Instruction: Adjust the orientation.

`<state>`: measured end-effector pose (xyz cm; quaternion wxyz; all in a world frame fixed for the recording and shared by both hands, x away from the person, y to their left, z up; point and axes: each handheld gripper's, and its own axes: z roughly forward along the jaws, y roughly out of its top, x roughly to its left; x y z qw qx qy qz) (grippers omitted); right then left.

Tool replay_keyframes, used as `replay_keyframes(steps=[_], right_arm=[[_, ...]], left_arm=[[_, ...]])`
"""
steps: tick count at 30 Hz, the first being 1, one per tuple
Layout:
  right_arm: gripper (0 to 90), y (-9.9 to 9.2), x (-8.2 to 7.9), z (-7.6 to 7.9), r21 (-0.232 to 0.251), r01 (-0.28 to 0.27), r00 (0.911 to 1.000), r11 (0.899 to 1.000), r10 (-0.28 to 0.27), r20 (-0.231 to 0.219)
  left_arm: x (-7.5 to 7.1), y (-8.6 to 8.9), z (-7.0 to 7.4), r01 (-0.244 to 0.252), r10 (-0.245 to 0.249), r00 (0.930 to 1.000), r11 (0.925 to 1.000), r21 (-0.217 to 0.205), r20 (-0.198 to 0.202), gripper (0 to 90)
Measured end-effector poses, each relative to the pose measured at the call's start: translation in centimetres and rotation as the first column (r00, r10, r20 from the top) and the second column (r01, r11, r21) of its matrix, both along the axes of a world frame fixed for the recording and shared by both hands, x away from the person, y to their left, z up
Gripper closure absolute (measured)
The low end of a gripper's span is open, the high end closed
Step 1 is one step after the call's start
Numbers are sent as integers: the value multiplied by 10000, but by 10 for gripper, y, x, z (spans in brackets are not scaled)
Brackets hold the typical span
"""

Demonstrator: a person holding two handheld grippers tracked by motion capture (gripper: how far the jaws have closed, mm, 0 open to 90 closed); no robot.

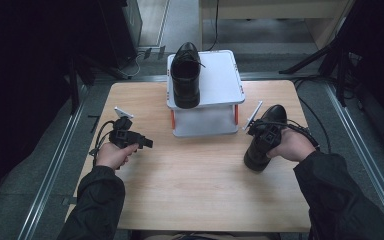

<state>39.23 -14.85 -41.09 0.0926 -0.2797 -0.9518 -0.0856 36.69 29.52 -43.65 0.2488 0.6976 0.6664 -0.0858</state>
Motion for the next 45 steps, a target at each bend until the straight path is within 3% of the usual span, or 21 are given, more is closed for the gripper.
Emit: replay_keyframes(steps=[4,7,11,13,18,22,28,32,34,36,38,41,43,45], right_arm=[[815,-7,-6,-5,-31,-358,9992,9994,357,-182],[785,-14,-9,-7,216,-512,9987,9985,512,-12],[683,-20,-8,-4,345,-158,9998,9993,153,139],[676,-24,-7,2,622,106,9999,9980,-111,71],[666,-35,-3,26,1137,803,9949,9903,-867,518],[667,-50,5,39,1325,1870,9767,9734,-1987,808],[666,-69,10,37,931,2970,9463,9503,-3060,1044],[665,-79,14,31,727,3962,9117,9153,-4015,870],[665,-83,15,27,567,4650,8810,8835,-4681,686],[664,-86,16,21,483,5552,8301,8303,-5568,303],[664,-88,16,15,408,6028,7970,7969,-6037,181],[661,-90,16,5,446,6543,7560,7549,-6544,-141],[653,-90,16,-2,468,6800,7331,7317,-6793,-324],[643,-88,17,-10,403,6967,7173,7162,-6962,-284]], left_arm=[[0,0,0,-3,3,10000,10000,0,2,467],[0,-1,0,-31,31,10000,10000,2,-37,467],[0,-2,0,39,-39,9999,10000,32,102,467],[0,-2,0,49,-50,9999,10000,40,105,467],[1,-2,0,73,-73,9999,10000,68,79,467],[1,-2,0,74,-74,9999,10000,50,69,467],[5,-5,-1,102,-102,9999,9999,24,74,466],[9,-4,-1,173,-173,9998,9998,-46,63,465],[10,-4,-1,152,-152,9999,9999,16,36,464],[12,-4,-1,124,-125,9999,9997,198,46,465],[13,-4,-1,96,-96,9999,9999,80,69,464],[16,-4,-2,68,-68,10000,10000,-13,40,465],[17,-5,-2,115,-115,9999,9999,-18,49,465],[18,-6,-3,166,-166,9999,9999,-42,9,465]])
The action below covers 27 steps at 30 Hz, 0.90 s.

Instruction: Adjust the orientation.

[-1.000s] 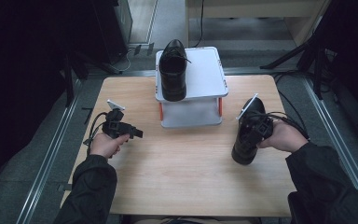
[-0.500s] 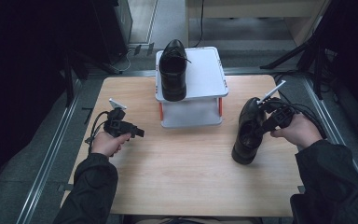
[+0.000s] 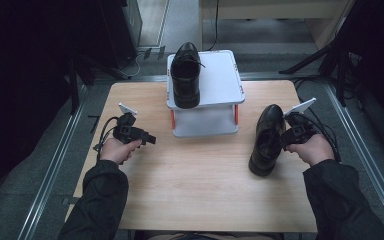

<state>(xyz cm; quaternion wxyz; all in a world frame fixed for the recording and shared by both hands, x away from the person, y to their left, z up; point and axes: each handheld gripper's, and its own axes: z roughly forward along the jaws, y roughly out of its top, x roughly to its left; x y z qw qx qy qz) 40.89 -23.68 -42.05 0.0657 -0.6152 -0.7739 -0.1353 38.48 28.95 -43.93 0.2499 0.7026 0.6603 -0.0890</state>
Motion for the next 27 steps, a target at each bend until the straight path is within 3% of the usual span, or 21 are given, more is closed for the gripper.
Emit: replay_keyframes(steps=[4,8,13,18,27], right_arm=[[632,4,3,-9,-185,437,9990,9989,-438,-33],[649,5,6,-12,-257,540,9985,9982,-541,-31],[684,3,7,-12,-291,210,9998,9994,-211,-22],[720,0,8,-10,-663,-95,9997,9978,109,212],[788,-14,11,-11,-587,-279,9987,9979,303,407]], left_arm=[[1,-2,-1,33,-33,10000,10000,-1,-31,465],[1,-2,-1,78,-78,10000,10000,33,-36,466],[0,-1,-1,75,-75,10000,9999,80,20,466],[-1,0,-1,80,-80,10000,9999,105,-7,466],[-3,1,-1,-46,45,9999,9999,118,128,464]])
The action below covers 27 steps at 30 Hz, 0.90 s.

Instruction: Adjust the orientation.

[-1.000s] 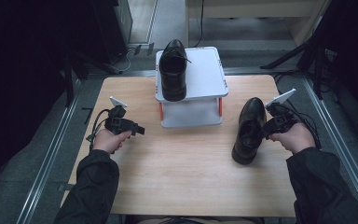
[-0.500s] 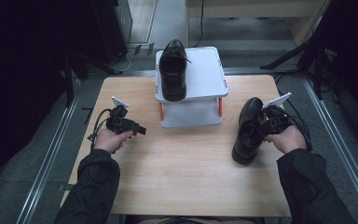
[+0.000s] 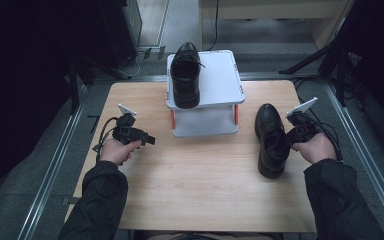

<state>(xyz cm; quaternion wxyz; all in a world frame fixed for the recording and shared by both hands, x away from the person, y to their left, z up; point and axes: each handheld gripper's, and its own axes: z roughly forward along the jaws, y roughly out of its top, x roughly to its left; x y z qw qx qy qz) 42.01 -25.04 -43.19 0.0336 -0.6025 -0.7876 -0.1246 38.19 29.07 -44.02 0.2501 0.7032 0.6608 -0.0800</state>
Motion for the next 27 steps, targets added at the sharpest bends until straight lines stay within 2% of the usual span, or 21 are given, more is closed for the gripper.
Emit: replay_keyframes(steps=[3,6,10,12,16,27], right_arm=[[829,1,0,0,-140,114,9999,9998,-114,17],[851,1,1,1,-230,457,9989,9987,-459,-78],[858,-4,3,1,14,1117,9931,9937,-1116,-364],[859,-5,4,1,114,1284,9906,9917,-1278,-489],[862,-4,6,2,2,1311,9899,9914,-1309,-554],[862,-7,10,5,200,1438,9862,9894,-1416,-856]], left_arm=[[0,0,0,-41,41,10000,10000,-23,23,464],[0,1,0,-35,35,10000,10000,-31,18,464],[0,1,-1,-49,49,10000,10000,-32,55,464],[1,1,-1,9,-9,10000,10000,3,11,464],[0,1,-1,-21,21,10000,10000,-13,32,465],[-1,3,-1,-4,4,10000,10000,14,21,465]])
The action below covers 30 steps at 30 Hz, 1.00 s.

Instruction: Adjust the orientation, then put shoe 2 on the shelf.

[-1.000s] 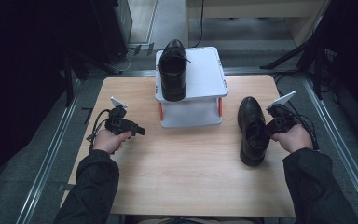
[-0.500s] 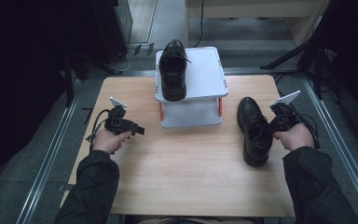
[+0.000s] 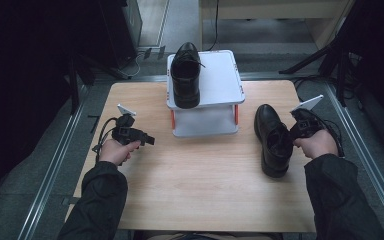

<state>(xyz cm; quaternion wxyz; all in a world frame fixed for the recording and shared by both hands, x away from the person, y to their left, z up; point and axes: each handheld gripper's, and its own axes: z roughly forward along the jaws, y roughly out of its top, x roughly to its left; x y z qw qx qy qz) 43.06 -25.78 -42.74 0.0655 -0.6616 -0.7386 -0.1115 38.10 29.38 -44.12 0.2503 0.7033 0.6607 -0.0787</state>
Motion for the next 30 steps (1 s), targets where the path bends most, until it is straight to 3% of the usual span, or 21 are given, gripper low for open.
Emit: replay_keyframes(steps=[10,14,20,30], right_arm=[[866,-1,6,4,471,273,9994,9985,-262,-237],[867,5,10,12,292,170,9997,9994,-165,-177],[867,3,16,30,539,376,9993,9978,-373,-69],[866,5,29,74,593,518,9984,9969,-532,215]], left_arm=[[-3,4,0,-30,30,10000,10000,9,7,465],[-3,5,1,-78,78,9999,10000,-18,63,465],[-4,4,1,-22,22,10000,10000,-19,38,465],[-3,3,1,-16,16,10000,10000,-62,41,465]])
